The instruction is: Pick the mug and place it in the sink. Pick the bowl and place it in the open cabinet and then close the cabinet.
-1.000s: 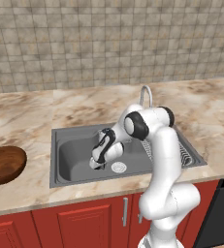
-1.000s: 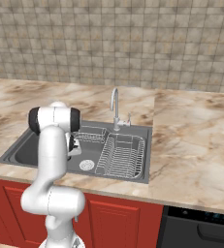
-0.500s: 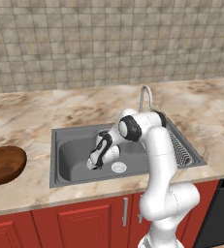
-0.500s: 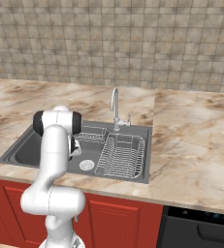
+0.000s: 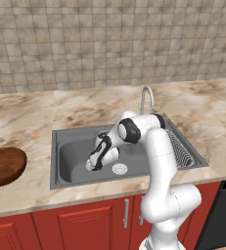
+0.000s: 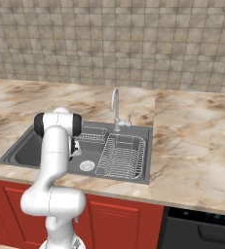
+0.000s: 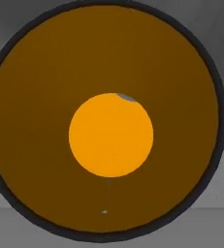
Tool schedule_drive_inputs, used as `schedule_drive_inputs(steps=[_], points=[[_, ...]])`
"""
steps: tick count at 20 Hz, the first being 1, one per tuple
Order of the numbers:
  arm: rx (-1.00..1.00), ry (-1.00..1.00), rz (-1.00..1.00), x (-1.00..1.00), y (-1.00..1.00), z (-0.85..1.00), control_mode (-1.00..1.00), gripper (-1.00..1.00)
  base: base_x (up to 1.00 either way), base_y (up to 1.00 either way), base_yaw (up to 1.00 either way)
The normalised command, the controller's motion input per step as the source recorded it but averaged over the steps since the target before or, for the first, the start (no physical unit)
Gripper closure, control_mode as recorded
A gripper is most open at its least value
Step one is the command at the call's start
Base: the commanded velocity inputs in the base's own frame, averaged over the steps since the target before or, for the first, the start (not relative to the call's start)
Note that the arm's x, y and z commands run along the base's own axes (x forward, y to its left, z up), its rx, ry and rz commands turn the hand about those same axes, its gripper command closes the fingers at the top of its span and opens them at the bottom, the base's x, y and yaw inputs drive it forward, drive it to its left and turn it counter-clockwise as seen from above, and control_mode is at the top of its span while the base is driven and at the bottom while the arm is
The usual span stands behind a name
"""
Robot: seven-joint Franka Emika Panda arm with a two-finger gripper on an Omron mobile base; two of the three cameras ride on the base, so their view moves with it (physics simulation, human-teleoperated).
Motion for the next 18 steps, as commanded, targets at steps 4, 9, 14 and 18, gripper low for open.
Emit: schedule_drive_inputs(steps=[4, 9, 14, 18], points=[[0.01, -0.02, -0.08, -0.11, 0.0, 0.01, -1.0, -1.0, 0.0, 0.0, 0.0], [0.05, 0.0, -0.16, -0.22, 0.0, 0.35, -1.0, -1.0, 0.0, 0.0, 0.0], [0.08, 0.01, -0.23, -0.22, 0.0, 0.54, -1.0, -1.0, 0.0, 0.0, 0.0], [0.08, 0.11, -0.25, -0.29, 0.0, 0.69, -1.0, -1.0, 0.0, 0.0, 0.0]])
